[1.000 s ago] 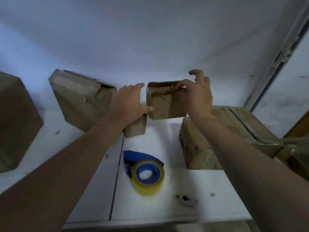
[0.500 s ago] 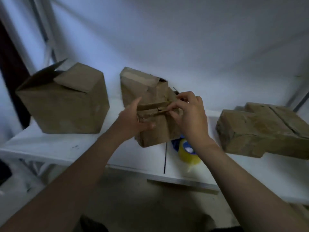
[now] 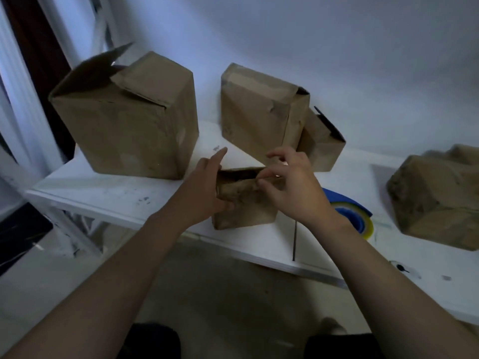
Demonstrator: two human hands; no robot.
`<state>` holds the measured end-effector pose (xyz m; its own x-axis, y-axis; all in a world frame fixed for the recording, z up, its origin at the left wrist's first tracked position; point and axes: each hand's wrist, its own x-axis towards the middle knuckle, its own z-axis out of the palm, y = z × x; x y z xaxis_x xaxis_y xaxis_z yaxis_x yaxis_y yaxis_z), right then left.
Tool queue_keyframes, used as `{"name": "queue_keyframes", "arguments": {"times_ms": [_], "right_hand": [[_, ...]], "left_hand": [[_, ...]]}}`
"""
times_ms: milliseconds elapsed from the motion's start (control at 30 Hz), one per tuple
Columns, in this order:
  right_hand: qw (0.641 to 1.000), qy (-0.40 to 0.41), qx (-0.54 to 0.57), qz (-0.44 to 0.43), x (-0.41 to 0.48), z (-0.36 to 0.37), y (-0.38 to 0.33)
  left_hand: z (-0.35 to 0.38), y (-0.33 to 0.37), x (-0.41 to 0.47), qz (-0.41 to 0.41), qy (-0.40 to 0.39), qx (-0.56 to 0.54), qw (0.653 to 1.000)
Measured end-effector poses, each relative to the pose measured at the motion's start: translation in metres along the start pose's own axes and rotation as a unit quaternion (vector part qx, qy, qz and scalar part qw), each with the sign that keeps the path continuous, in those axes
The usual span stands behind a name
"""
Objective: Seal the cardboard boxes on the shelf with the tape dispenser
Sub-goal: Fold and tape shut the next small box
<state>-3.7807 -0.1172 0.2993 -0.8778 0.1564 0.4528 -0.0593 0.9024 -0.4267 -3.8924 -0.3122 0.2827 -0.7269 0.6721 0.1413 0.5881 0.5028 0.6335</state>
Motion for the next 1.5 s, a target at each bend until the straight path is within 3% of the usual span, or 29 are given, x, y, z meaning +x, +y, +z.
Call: {"name": "queue_keyframes", "arguments": {"times_ms": [133, 333, 467, 633, 733, 800, 900, 1000, 1100, 1200, 1267, 1400, 1500], "right_hand": [[0.999, -0.027, -0.004, 0.021, 0.008, 0.007, 0.016], [1.0, 0.008, 0.015, 0.012, 0.026, 0.019, 0.035], [0.999, -0.032, -0.001, 0.037, 0.027, 0.031, 0.042], [0.997, -0.049, -0.039, 0.037, 0.021, 0.039, 0.039], [0.997, -0.054, -0.037, 0.046, 0.021, 0.039, 0.039], [0.996, -0.071, -0.021, 0.054, 0.021, 0.036, 0.037], [0.994, -0.094, -0.007, 0.062, 0.018, 0.023, 0.042], [0.995, -0.063, -0.008, 0.073, 0.002, 0.0, 0.053], [0.982, -0.038, -0.074, 0.167, -0.019, -0.026, 0.069], [0.929, -0.119, -0.199, 0.29, -0.04, -0.052, 0.086], [0.898, -0.161, -0.213, 0.349, -0.054, -0.064, 0.099], [0.882, -0.186, -0.137, 0.411, -0.081, -0.071, 0.122], [0.877, -0.125, -0.014, 0.464, -0.088, -0.069, 0.126]], "left_hand": [[0.01, -0.007, 0.024, 0.018, -0.042, 0.013, 0.999], [0.013, -0.024, 0.057, 0.0, -0.053, -0.141, 0.989], [0.008, -0.031, 0.06, 0.009, -0.085, -0.132, 0.988], [0.005, -0.024, 0.05, 0.075, -0.09, 0.037, 0.992], [0.019, -0.016, 0.045, 0.127, -0.11, 0.211, 0.963], [0.028, -0.009, 0.04, 0.134, -0.082, 0.302, 0.94], [0.037, 0.002, 0.034, 0.116, -0.048, 0.364, 0.923], [0.044, 0.006, 0.031, 0.094, -0.045, 0.388, 0.916], [0.052, 0.013, 0.029, 0.08, -0.052, 0.402, 0.911], [0.057, 0.028, 0.03, 0.065, -0.032, 0.377, 0.924], [0.062, 0.036, 0.031, 0.074, -0.03, 0.349, 0.934], [0.073, 0.047, 0.034, 0.074, -0.017, 0.313, 0.947], [0.077, 0.056, 0.034, 0.042, -0.02, 0.321, 0.946]]}}
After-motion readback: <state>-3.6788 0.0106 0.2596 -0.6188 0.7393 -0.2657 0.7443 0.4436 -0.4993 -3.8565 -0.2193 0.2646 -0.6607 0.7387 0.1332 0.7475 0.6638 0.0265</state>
